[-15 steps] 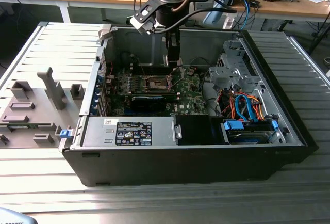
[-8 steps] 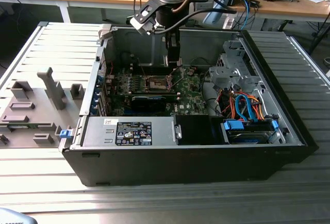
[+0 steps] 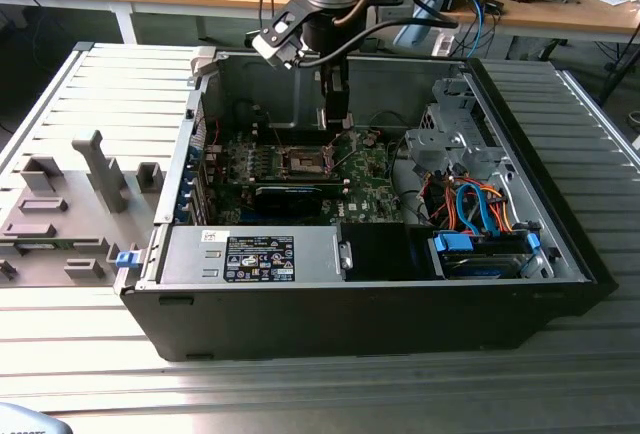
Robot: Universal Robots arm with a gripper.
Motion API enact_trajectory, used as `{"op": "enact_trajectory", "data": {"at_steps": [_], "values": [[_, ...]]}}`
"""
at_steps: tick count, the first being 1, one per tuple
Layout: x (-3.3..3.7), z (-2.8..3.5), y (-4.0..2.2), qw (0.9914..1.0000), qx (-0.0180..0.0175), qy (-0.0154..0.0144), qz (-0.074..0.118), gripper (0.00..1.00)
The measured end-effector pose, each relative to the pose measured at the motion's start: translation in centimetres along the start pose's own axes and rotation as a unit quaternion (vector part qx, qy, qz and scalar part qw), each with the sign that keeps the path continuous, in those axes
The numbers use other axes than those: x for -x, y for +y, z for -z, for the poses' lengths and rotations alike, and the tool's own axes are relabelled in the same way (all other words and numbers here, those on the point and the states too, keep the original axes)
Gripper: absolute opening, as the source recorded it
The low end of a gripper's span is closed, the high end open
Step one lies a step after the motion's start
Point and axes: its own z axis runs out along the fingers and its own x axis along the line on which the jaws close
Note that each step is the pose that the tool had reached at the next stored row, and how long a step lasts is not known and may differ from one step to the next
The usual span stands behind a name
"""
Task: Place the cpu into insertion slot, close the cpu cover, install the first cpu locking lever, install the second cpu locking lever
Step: 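Place the cpu into insertion slot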
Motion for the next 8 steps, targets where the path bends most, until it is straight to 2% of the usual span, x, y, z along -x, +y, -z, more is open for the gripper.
{"op": "enact_trajectory", "data": {"at_steps": [8], "values": [[0.0, -0.19, -0.02, 1.0, 0.0, 0.0, 0.0, 0.55]]}}
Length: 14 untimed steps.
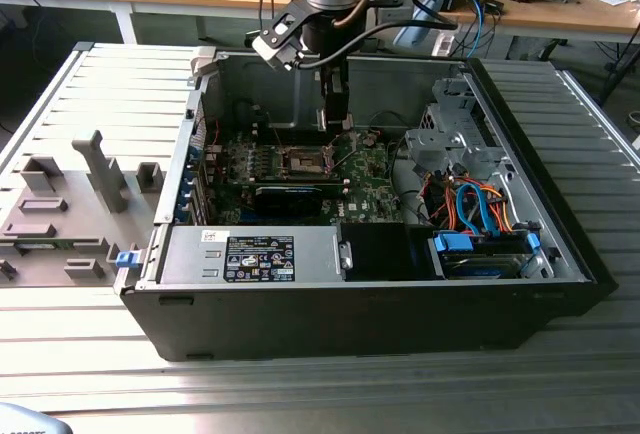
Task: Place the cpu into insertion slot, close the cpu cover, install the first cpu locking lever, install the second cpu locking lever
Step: 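Place the cpu into insertion slot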
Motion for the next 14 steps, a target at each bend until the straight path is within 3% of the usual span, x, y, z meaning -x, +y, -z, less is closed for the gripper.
{"op": "enact_trajectory", "data": {"at_steps": [14], "values": [[0.0, -0.24, -0.02, 1.0, 0.0, 0.0, 0.0, 0.55]]}}
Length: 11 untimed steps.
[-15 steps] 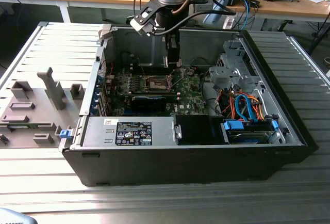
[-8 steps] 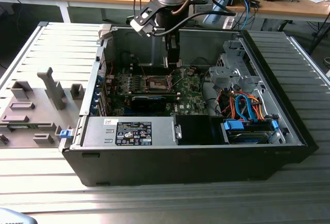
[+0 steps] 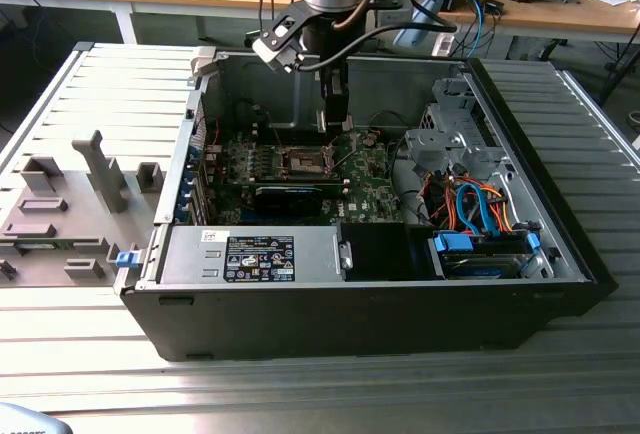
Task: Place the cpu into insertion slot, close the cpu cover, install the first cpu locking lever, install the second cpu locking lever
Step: 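Place the cpu into insertion slot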
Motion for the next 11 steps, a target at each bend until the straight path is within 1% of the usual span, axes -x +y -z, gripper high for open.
{"op": "enact_trajectory", "data": {"at_steps": [11], "values": [[0.0, -0.24, -0.02, 1.0, 0.0, 0.0, 0.0, 0.55]]}}
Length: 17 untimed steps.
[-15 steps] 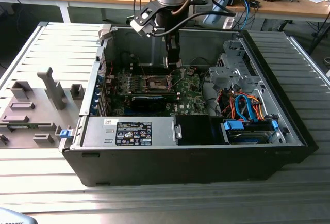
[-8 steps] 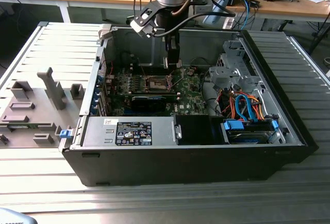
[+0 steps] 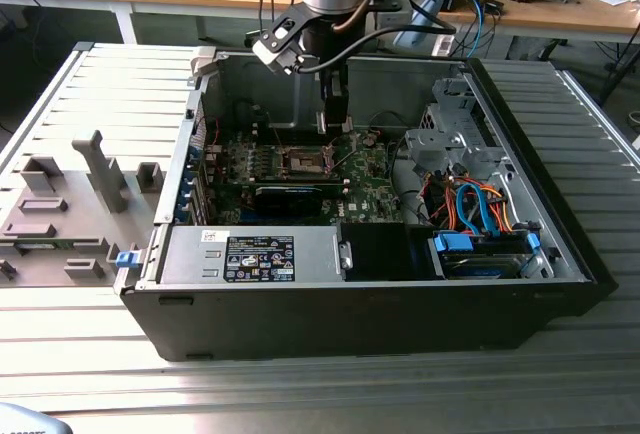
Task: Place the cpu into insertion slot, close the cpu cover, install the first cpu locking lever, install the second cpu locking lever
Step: 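Place the cpu into insertion slot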
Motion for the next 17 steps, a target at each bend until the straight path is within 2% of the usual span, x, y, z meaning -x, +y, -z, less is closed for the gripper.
{"op": "enact_trajectory", "data": {"at_steps": [4, 5, 7, 9, 12, 17], "values": [[-0.13, -0.15, -0.04, 1.0, 0.0, -0.0015, 0.0, 0.55], [-0.19, -0.19, -0.06, 1.0, 0.0, -0.0029, 0.001, 0.55], [-0.3, -0.26, -0.09, 0.99997, 0.0001, -0.0079, 0.002, 0.55], [-0.37, -0.3, -0.11, 0.99995, 0.0001, -0.0094, 0.003, 0.55], [-0.52, -0.38, -0.16, 0.99988, 0.0001, -0.0137, 0.007, 0.55], [-0.55, -0.46, -0.2, 0.99982, 0.0001, -0.0166, 0.009, 0.55]]}}
